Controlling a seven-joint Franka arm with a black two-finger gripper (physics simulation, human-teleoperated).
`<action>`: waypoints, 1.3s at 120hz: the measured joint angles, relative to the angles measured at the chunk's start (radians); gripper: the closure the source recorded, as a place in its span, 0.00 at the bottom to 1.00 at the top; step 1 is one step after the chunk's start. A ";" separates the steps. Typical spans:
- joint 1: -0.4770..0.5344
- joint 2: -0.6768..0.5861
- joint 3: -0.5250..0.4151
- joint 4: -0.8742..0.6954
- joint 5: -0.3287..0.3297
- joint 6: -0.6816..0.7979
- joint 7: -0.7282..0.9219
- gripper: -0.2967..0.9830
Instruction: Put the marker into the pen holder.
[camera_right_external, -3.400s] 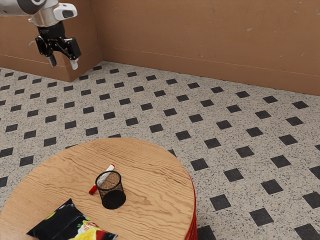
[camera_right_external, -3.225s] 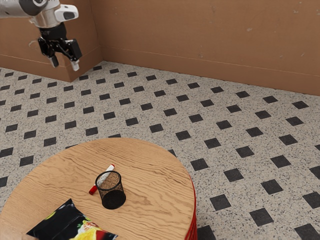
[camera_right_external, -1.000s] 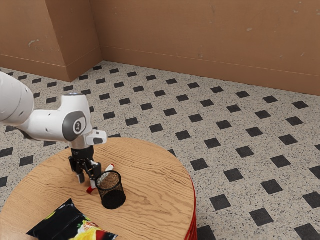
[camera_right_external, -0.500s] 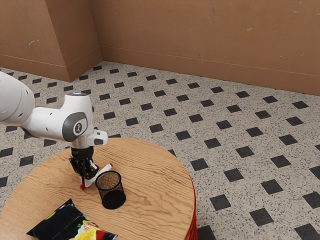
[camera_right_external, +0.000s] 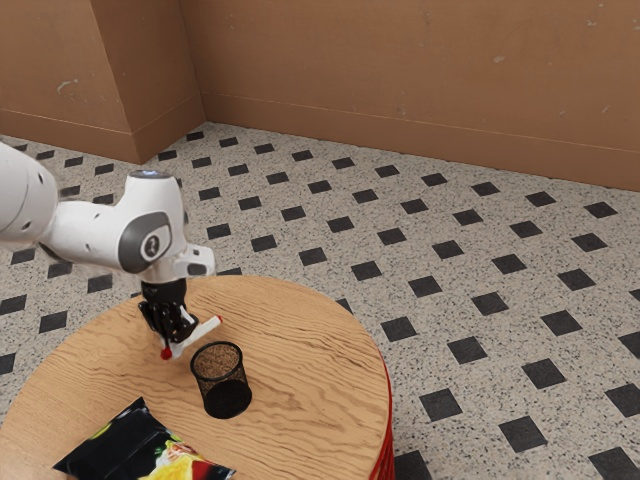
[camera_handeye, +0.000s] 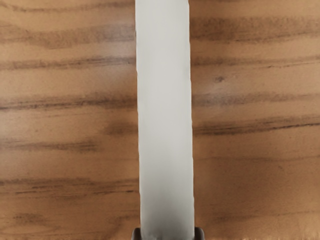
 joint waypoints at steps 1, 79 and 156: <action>-0.001 -0.004 0.000 0.001 0.002 0.000 -0.001 0.85; -0.111 -0.346 -0.013 0.065 0.146 -0.323 -0.052 0.84; -0.238 -0.322 -0.018 0.073 0.047 -0.458 -0.037 0.81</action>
